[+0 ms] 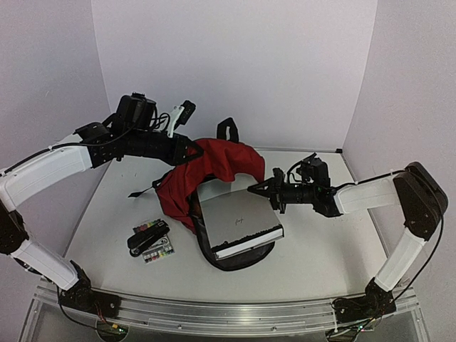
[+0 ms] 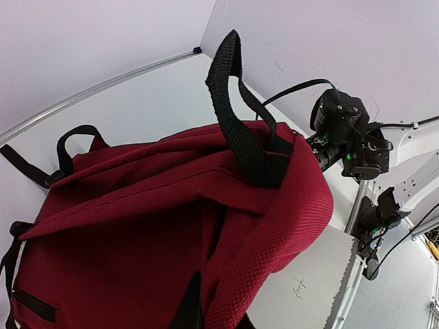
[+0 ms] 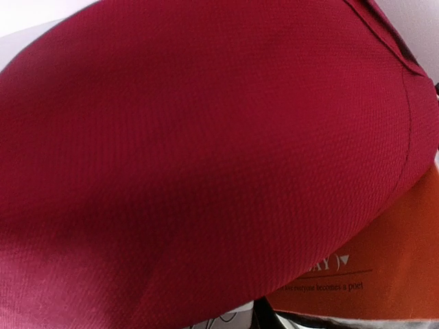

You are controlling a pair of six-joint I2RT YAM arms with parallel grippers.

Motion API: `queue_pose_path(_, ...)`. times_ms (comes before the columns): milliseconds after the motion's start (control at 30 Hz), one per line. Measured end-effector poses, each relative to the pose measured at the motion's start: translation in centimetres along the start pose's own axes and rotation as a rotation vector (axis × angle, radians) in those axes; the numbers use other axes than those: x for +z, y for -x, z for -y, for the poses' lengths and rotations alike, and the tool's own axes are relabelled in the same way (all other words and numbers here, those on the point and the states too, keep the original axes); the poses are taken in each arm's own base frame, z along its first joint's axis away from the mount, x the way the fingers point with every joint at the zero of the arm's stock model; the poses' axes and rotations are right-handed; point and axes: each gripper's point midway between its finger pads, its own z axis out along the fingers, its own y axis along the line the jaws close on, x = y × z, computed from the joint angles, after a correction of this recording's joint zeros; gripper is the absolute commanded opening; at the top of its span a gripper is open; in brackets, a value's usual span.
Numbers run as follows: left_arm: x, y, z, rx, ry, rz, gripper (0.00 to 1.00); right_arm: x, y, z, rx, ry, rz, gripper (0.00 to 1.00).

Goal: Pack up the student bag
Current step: Place the book in the student bag.

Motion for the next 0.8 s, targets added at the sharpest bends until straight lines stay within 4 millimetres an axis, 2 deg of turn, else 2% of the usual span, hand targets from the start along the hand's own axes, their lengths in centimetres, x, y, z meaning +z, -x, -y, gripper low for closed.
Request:
queue_pose_path(367, 1.3, -0.8, 0.9, -0.016, -0.092, -0.042, 0.00, 2.0, 0.5, 1.5, 0.033, 0.009, -0.014, 0.14)
queue_pose_path(467, 1.4, -0.8, 1.0, -0.020, -0.100, -0.045, 0.00, 2.8, 0.7, 1.5, 0.042, 0.016, -0.023, 0.21)
queue_pose_path(800, 1.3, -0.7, 1.0, -0.037, -0.104, -0.042, 0.00, 5.0, 2.3, 2.0, 0.089, 0.011, -0.004, 0.31)
